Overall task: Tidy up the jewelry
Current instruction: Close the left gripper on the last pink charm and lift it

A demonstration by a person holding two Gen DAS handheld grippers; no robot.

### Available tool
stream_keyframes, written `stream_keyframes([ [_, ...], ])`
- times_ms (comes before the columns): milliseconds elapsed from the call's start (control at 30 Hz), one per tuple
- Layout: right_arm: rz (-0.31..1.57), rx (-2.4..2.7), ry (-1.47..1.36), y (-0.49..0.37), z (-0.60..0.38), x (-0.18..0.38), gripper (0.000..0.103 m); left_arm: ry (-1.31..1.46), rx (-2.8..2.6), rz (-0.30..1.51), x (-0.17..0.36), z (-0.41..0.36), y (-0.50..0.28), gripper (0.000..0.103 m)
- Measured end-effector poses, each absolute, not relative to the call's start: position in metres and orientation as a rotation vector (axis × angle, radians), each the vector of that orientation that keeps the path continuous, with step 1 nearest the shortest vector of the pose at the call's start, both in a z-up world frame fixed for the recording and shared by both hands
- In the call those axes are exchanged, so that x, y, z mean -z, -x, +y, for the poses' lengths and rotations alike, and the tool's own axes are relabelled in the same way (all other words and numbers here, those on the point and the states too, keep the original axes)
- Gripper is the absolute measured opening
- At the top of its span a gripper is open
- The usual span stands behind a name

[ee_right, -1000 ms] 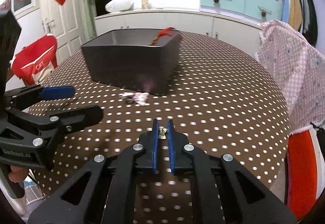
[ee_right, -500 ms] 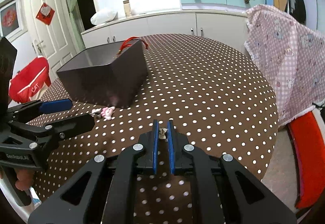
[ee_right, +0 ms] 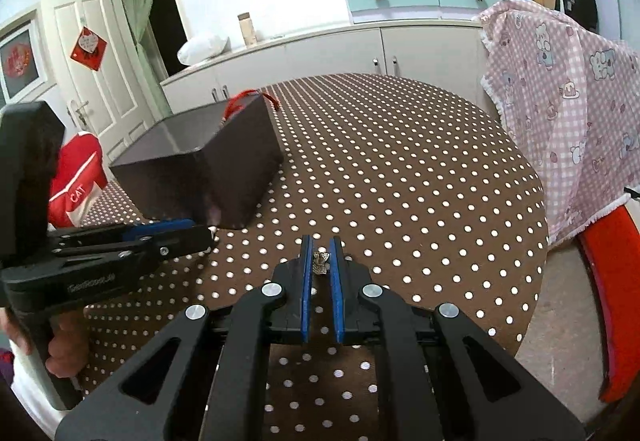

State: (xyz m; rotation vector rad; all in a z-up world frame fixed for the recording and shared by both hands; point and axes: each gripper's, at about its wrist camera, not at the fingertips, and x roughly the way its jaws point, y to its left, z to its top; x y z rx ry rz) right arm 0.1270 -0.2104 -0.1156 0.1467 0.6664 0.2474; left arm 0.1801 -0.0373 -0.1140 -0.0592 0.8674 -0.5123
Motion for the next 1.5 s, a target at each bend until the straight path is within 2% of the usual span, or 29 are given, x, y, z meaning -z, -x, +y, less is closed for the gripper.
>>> stream_keyframes([
  [133,0.661,-0.258,-0.136,-0.125,-0.206,0.111,0.007,0.069,0.492,0.849,0.113,-0.032,-0.176,0.011],
  [600,0.632,-0.246,-0.114,-0.123,-0.196,0.093,0.007,0.071,0.481,0.713,0.097,-0.016,-0.150,0.011],
  [867,0.615,-0.250,-0.097,-0.120,-0.187,0.086,0.007,0.013,0.480,0.707,0.098,-0.015,-0.140,0.012],
  [900,0.616,-0.246,-0.099,-0.119,-0.187,0.086,0.007,0.005,0.479,0.719,0.099,-0.015,-0.141,0.014],
  [1000,0.616,-0.243,-0.106,-0.115,-0.186,0.088,0.007,-0.007,0.493,0.751,0.101,-0.020,-0.146,0.085],
  [1067,0.615,-0.243,-0.110,-0.113,-0.187,0.089,0.007,0.012,0.506,0.712,0.098,-0.019,-0.145,0.085],
  [1133,0.616,-0.242,-0.113,-0.112,-0.187,0.089,0.007,-0.006,0.510,0.730,0.100,-0.022,-0.147,0.085],
  [1167,0.618,-0.239,-0.115,-0.112,-0.188,0.090,0.007,-0.013,0.509,0.748,0.102,-0.024,-0.149,0.081],
  [1200,0.620,-0.236,-0.118,-0.112,-0.189,0.091,0.007,-0.027,0.511,0.765,0.104,-0.026,-0.150,0.057],
  [1233,0.622,-0.228,-0.122,-0.113,-0.191,0.092,0.007,-0.069,0.490,0.810,0.110,-0.033,-0.154,0.015],
  [1367,0.616,-0.198,-0.116,-0.110,-0.193,0.094,0.007,-0.146,0.372,0.796,0.111,-0.041,-0.156,0.015],
  [1500,0.627,-0.194,-0.124,-0.111,-0.196,0.096,0.007,-0.074,0.394,0.772,0.106,-0.030,-0.156,0.014],
])
